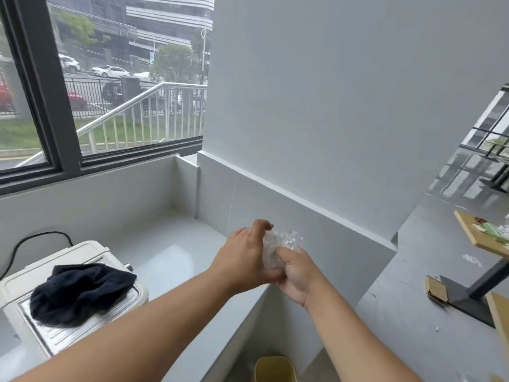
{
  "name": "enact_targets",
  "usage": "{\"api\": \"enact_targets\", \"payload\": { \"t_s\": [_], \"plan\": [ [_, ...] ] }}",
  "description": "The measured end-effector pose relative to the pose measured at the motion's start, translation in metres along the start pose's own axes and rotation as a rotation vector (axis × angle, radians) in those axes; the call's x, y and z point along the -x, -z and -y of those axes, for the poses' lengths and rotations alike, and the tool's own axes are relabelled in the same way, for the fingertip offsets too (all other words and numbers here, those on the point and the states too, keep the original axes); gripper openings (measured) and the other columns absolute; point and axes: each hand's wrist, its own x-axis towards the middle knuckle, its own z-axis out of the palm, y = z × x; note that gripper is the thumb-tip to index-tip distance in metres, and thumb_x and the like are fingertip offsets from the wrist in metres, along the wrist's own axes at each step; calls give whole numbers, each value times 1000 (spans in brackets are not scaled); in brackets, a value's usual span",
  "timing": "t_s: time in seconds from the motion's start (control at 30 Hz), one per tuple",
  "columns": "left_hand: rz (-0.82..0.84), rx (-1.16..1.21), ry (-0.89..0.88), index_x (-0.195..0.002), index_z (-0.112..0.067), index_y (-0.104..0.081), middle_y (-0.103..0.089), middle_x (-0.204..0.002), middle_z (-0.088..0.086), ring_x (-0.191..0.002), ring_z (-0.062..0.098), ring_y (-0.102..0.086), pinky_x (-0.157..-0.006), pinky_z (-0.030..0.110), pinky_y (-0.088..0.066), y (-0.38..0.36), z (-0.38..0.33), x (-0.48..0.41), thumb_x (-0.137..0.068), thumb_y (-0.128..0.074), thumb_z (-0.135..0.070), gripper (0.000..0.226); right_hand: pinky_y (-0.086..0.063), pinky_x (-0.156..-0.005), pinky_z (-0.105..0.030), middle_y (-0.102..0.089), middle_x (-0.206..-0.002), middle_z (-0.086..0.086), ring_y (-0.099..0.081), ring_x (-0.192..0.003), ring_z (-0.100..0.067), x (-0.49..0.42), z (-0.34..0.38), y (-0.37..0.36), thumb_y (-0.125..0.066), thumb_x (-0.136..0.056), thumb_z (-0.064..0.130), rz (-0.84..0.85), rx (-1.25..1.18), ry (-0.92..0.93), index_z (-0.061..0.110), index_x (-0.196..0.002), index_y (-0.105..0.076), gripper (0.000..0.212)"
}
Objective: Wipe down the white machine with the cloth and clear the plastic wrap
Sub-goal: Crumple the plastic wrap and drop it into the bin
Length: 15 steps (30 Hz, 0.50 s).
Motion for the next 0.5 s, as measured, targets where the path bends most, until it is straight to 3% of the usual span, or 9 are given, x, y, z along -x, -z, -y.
{"api": "enact_targets", "payload": {
  "t_s": [0.07, 0.13, 0.23, 0.3, 0.37, 0.43, 0.5],
  "plan": [
    [26, -39, -122, -145, -34, -25, -51, -148, -7, -126, 19, -55, -108, 30, -38, -7, -6, -7, -64, -74, -67, 100, -52, -60, -35, -70, -96, -21, -67, -78, -33, -3, 6, 18, -50, -84, -7, -95, 8, -8, -1, -115, -70, 37],
    [84, -139, -256, -153, -39, -18, -22, -168, -6, -139, 23, -43, -118, 39, -32, -15, -14, -18, -67, -74, -66, 106, -45, -57, -34, -63, -92, -21, -59, -71, -29, -5, 13, 34, -42, -87, -8, -124, 42, 2, 0, -113, -68, 39],
    [158, -270, -361, -157, -44, -8, -3, -173, -3, -153, 25, -24, -126, 50, -19, -31, -26, -34, -69, -80, -59, 115, -39, -54, -31, -64, -83, -13, -54, -66, -22, -7, 26, 47, -44, -90, 5, -64, 144, 20, 13, -108, -75, 37],
    [183, -304, -395, -159, -42, -8, -4, -173, -1, -154, 25, -21, -127, 50, -17, -44, -36, -44, -70, -82, -53, 116, -47, -59, -30, -75, -91, -5, -68, -72, -19, -11, 31, 55, -49, -97, 25, -35, 160, 1, 25, -103, -79, 30],
    [173, -305, -412, -160, -36, -16, -12, -172, 3, -151, 25, -28, -126, 48, -22, -55, -43, -52, -72, -82, -48, 111, -52, -71, -35, -79, -104, -8, -74, -85, -23, -15, 35, 65, -53, -93, 42, -62, 173, -34, 27, -103, -80, 33],
    [159, -303, -423, -159, -29, -25, -24, -168, 6, -146, 25, -37, -122, 43, -28, -66, -49, -62, -70, -83, -49, 108, -46, -60, -31, -72, -85, -9, -60, -63, -20, -19, 36, 78, -54, -80, 46, -119, 236, -72, 24, -95, -79, 36],
    [168, -286, -405, -160, -24, -27, -35, -162, 4, -141, 24, -42, -118, 38, -34, -78, -54, -70, -66, -85, -56, 115, -44, -49, -26, -65, -70, -3, -56, -51, -15, -21, 36, 93, -48, -83, 39, -157, 274, -107, 25, -88, -76, 32]
  ]
}}
